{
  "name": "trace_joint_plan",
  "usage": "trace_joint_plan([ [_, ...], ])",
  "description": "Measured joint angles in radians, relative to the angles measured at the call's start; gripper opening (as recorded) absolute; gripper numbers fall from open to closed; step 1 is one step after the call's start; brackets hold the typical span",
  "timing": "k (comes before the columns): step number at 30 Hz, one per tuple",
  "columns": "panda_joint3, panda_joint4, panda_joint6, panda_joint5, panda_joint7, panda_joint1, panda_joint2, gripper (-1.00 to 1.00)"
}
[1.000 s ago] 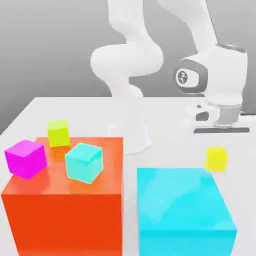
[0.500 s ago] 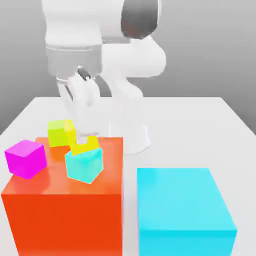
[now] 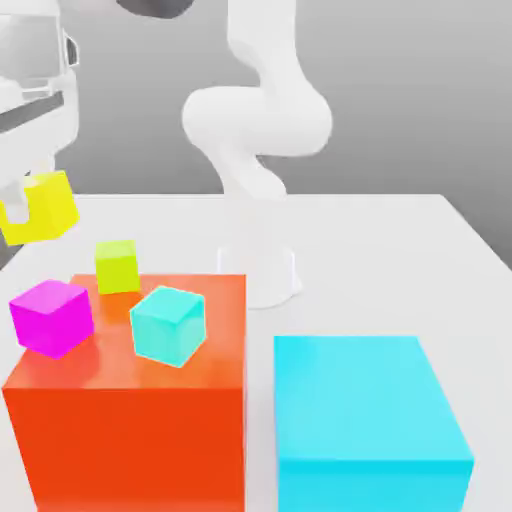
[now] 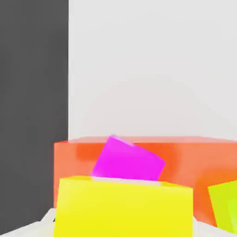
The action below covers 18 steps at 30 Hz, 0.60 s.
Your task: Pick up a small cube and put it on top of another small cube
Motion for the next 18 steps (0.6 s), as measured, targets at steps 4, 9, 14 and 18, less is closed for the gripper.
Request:
trace_joint_plan([
  [4, 0.001, -0.013, 0.022, -0.002, 0.001, -0.001, 0.013, -1.0],
  [9, -0.003, -0.03, 0.053, 0.005, -0.005, -0.002, 0.038, -1.0],
  [14, -0.011, -0.048, 0.086, 0.024, -0.02, -0.003, 0.07, -1.0],
  [18, -0.019, -0.062, 0.112, 0.046, -0.039, -0.004, 0.097, 1.0],
])
